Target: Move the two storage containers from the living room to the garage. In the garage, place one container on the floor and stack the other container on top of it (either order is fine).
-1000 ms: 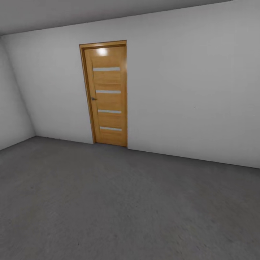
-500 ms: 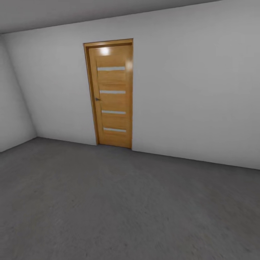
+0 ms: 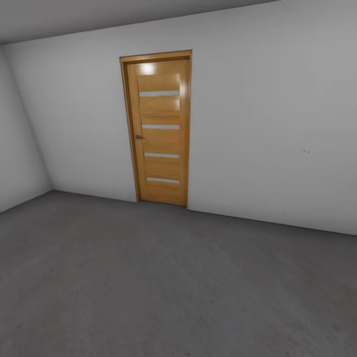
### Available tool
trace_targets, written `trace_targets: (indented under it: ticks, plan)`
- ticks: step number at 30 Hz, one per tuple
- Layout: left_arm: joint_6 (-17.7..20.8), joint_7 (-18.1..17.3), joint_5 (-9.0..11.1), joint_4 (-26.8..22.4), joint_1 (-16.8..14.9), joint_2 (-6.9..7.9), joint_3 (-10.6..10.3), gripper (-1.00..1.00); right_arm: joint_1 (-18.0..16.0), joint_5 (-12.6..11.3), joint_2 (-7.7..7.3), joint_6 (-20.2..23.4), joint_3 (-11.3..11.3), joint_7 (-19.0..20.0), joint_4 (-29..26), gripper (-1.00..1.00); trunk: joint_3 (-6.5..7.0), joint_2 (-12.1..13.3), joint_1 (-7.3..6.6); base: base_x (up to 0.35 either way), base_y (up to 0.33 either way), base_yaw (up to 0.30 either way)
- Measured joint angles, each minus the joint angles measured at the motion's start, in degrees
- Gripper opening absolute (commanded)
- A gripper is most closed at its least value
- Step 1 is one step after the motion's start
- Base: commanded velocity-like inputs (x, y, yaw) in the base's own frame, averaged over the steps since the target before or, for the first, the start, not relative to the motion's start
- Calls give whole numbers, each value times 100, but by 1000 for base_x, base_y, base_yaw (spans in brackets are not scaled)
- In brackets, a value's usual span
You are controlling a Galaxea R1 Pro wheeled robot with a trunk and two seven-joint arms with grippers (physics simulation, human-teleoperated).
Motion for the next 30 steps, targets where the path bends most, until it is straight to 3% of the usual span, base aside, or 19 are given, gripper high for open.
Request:
trace_targets:
  ticks: [30]
  plan:
    - [14,0,-4,-9,0,6,9,100,0,0,0,0,0,0,0,100,0,0,0,229,230,0]
